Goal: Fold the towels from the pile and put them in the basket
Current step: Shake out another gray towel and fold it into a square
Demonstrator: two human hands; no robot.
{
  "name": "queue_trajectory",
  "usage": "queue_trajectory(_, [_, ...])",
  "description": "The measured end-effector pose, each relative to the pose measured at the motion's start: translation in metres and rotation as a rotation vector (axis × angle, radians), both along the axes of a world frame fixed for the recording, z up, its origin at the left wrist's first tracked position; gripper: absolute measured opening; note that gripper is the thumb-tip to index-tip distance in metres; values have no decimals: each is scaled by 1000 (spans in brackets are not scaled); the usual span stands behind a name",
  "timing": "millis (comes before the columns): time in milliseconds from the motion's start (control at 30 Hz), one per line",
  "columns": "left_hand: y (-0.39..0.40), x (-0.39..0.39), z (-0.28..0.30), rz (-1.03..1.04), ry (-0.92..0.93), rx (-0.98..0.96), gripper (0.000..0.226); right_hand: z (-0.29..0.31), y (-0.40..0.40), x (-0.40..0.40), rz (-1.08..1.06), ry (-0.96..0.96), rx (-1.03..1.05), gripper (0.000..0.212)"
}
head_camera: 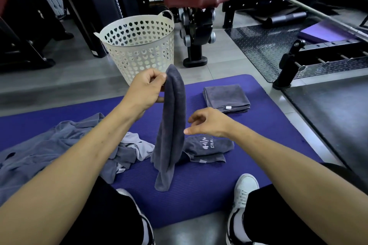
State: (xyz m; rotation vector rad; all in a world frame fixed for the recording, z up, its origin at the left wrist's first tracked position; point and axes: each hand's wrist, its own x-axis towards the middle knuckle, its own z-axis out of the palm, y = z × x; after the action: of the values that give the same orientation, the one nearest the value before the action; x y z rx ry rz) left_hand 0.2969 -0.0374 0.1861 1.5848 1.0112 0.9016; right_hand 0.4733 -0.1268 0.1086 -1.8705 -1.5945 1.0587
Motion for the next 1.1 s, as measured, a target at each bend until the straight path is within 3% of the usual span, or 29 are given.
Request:
queue_trajectory(267, [12, -14, -4, 70, -14, -51, 26, -15, 19, -8, -104, -84, 145, 9])
queue_trajectory(367, [24, -26, -12, 127, 174, 57, 22, 1, 21, -1, -170, -24, 172, 11])
queue_trajectory(467, [29, -35, -19, 141, 332, 106, 18, 32, 19, 5, -236, 171, 242, 8])
queue_trajectory(600, [17, -23, -18, 72, 214, 60, 20, 63, 12, 9, -162, 290, 322, 4])
queue_trajectory(767, [-11, -2, -10, -198, 19, 43, 10, 73, 7, 12, -146, 336, 405, 8])
queue_trajectory(833, [-16, 3, -11, -292, 19, 75, 12, 74, 5, 13, -140, 372, 407, 8])
queue_trajectory(900, [-16, 5, -14, -297, 66, 138, 20, 74, 3, 16, -125, 389, 404, 10])
queue_trajectory(1100, [-14, 10, -13, -161, 54, 118, 9, 68, 5, 20, -197, 487, 317, 11])
